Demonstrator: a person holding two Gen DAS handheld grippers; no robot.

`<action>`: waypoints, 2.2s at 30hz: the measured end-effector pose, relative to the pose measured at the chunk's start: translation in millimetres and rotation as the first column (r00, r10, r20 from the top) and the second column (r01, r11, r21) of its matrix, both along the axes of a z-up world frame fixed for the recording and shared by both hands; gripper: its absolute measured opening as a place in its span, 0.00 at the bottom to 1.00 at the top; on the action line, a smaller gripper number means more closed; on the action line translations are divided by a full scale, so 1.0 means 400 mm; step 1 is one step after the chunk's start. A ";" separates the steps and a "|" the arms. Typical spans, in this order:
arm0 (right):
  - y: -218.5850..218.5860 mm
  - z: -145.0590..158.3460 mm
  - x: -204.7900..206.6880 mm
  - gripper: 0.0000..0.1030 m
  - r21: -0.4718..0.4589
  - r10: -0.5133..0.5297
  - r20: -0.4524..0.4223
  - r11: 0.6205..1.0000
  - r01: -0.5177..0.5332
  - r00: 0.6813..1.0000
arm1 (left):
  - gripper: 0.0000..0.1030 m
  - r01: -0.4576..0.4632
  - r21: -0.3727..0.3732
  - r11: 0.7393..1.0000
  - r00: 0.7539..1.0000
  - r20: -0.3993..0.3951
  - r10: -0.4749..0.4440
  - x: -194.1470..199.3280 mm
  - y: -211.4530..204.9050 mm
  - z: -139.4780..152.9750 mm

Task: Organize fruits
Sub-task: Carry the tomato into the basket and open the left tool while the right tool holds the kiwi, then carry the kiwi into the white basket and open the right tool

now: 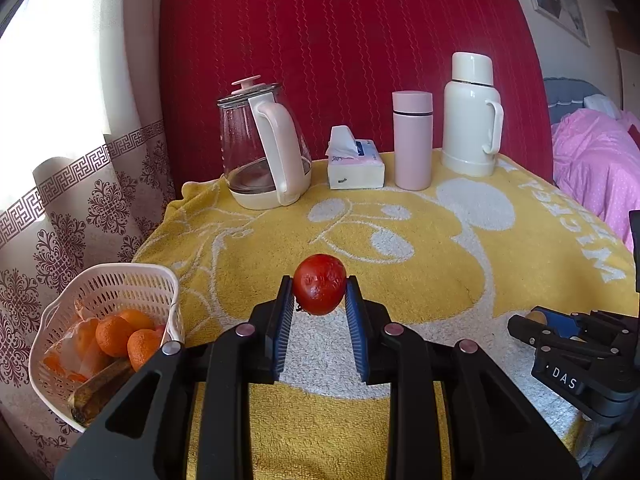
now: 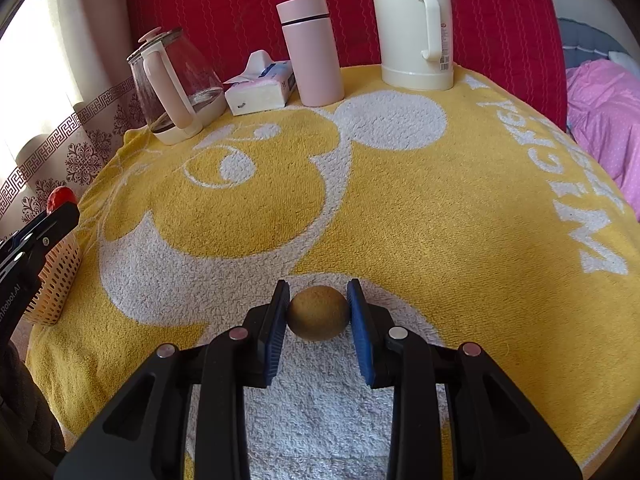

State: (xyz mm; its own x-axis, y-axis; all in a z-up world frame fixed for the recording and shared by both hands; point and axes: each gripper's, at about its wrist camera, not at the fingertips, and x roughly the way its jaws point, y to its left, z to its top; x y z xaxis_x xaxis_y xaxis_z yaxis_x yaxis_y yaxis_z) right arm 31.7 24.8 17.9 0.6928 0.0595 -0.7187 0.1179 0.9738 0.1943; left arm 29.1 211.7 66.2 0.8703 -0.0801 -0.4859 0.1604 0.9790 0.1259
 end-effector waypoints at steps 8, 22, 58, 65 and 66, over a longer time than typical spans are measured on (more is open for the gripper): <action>0.008 0.010 -0.005 0.29 -0.020 0.006 0.013 1.000 -0.006 1.000 | 0.26 -0.043 -0.058 0.997 0.998 0.033 0.045 -0.004 0.059 0.047; 0.008 0.009 -0.005 0.29 -0.019 0.004 0.012 1.000 -0.003 1.000 | 0.26 -0.199 -0.159 0.967 0.979 0.006 0.202 0.039 0.230 0.076; 0.225 0.131 0.010 0.29 0.067 0.265 0.077 0.961 -0.270 0.961 | 0.78 -0.409 -0.347 0.844 0.899 0.005 0.438 0.026 0.542 0.140; 0.413 0.202 0.043 0.29 0.119 0.446 0.105 0.881 -0.457 0.889 | 0.78 -0.410 -0.366 0.835 0.894 0.017 0.447 0.016 0.570 0.153; 0.440 0.209 0.046 0.29 0.129 0.472 0.107 0.866 -0.483 0.875 | 0.79 -0.410 -0.368 0.835 0.894 0.018 0.447 0.015 0.573 0.153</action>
State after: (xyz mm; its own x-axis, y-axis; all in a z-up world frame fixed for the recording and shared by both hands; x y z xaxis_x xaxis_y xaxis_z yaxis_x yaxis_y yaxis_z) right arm 50.0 200.7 101.3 0.6004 0.4971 -0.6264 -0.3737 0.8669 0.3297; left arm 35.0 441.0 127.5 0.8984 0.1658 -0.4067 -0.2803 0.9293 -0.2404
